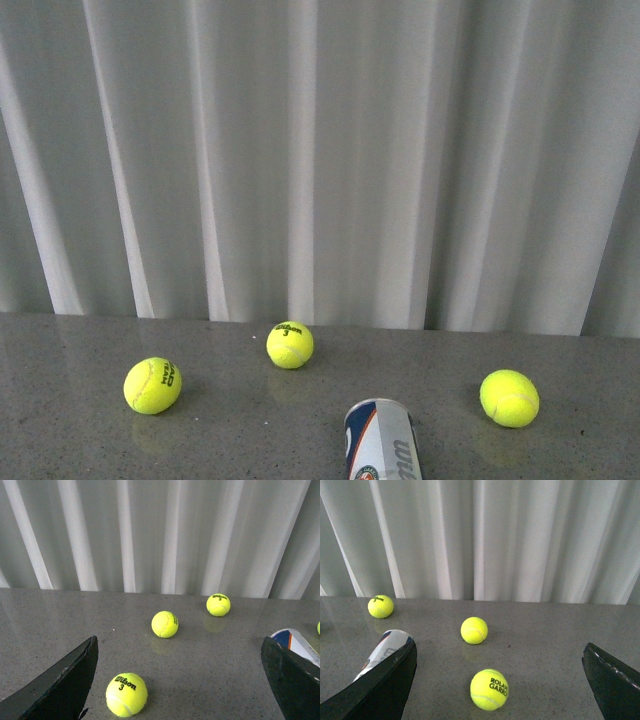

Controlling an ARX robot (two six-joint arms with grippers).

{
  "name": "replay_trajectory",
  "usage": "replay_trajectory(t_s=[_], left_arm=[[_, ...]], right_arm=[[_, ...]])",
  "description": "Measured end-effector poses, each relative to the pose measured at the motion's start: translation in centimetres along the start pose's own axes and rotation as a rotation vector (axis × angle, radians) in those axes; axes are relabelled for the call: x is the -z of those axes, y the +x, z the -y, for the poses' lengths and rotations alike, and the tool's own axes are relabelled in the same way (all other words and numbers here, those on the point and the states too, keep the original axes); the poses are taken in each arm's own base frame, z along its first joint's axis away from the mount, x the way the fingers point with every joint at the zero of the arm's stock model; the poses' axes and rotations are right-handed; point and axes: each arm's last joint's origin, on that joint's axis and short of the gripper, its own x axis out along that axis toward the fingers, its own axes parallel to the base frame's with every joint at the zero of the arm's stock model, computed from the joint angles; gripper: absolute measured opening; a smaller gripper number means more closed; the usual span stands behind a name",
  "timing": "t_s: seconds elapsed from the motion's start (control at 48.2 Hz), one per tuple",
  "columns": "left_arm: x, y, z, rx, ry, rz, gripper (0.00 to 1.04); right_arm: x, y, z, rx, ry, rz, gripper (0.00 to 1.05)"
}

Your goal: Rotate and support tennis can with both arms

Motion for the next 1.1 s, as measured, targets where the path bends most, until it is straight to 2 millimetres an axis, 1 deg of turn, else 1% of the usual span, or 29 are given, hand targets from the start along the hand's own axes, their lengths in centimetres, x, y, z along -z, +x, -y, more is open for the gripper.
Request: replay_trajectory(t_s=[1.1], left_arm=[[0.00,0.00,0.00,0.000,0.000,0.000,0.98]], right_arm=[[0.00,0.00,0.00,0.000,0.000,0.000,0.98]])
